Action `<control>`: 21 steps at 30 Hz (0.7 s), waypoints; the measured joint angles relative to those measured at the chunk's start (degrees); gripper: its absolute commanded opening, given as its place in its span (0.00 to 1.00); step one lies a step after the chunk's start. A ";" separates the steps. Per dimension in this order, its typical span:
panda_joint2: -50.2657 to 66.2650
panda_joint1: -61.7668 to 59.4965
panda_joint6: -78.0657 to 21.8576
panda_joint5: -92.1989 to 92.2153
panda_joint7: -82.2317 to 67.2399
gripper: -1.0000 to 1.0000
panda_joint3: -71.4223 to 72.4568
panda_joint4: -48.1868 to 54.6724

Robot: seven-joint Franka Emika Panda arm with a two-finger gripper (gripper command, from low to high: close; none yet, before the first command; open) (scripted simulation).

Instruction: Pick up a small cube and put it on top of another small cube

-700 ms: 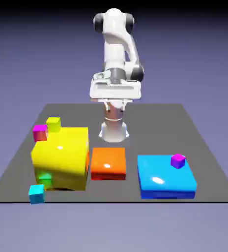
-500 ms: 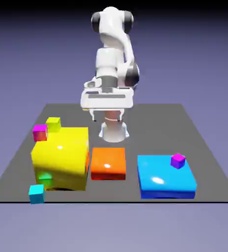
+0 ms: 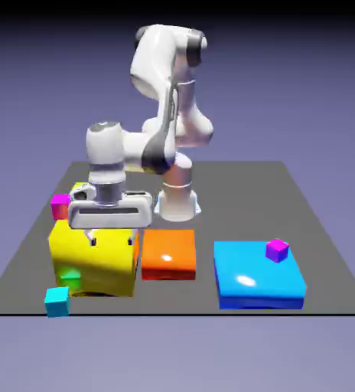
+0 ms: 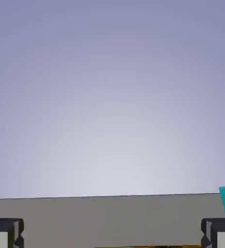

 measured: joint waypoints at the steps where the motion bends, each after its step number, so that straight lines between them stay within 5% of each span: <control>1: 2.08 0.24 -1.48 0.69 -1.18 0.50 -1.16 1.68; 21: 42.97 4.99 -30.56 14.29 -24.45 0.50 -24.10 34.85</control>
